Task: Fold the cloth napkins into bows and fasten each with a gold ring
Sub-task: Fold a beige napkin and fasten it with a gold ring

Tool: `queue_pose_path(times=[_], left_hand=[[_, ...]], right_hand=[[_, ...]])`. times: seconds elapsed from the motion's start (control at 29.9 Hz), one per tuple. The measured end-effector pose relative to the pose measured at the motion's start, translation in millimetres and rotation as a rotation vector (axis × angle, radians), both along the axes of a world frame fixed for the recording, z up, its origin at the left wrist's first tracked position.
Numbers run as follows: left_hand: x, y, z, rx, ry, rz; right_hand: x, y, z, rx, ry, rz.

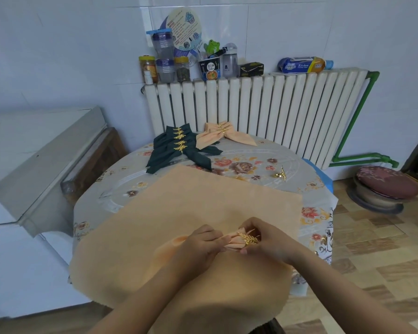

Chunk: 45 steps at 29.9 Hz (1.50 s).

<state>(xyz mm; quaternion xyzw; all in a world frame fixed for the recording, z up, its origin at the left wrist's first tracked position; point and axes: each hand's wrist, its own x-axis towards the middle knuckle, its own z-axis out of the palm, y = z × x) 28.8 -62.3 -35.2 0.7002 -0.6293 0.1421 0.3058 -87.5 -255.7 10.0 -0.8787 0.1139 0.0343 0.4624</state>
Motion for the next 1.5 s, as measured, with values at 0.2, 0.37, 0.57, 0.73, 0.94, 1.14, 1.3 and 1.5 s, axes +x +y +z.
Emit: queue_pose_path(times=[0.2, 0.37, 0.57, 0.73, 0.94, 1.14, 1.3, 1.5], left_hand=[[-6, 5, -8, 0.054, 0.087, 0.045], [-4, -2, -5, 0.137, 0.162, 0.048], [-4, -2, 3, 0.096, 0.447, 0.152], [-9, -8, 9, 0.257, 0.708, 0.282], [-5, -17, 19, 0.441, 0.428, 0.247], [-11, -29, 23, 0.487, 0.354, 0.280], [-6, -18, 20, 0.482, 0.357, 0.311], [-5, -12, 21, 0.484, 0.374, 0.327]], right_hand=[[1, 3, -12, -0.216, -0.133, 0.068], [0, 4, -12, -0.307, -0.185, 0.103], [7, 18, -15, -0.284, -0.212, 0.125], [2, 23, -30, -0.205, -0.253, 0.046], [-14, 16, -45, -0.278, -0.371, -0.060], [-13, 13, -52, -0.272, -0.334, -0.057], [-12, 13, -53, -0.290, -0.330, -0.051], [-13, 14, -54, -0.308, -0.311, -0.050]])
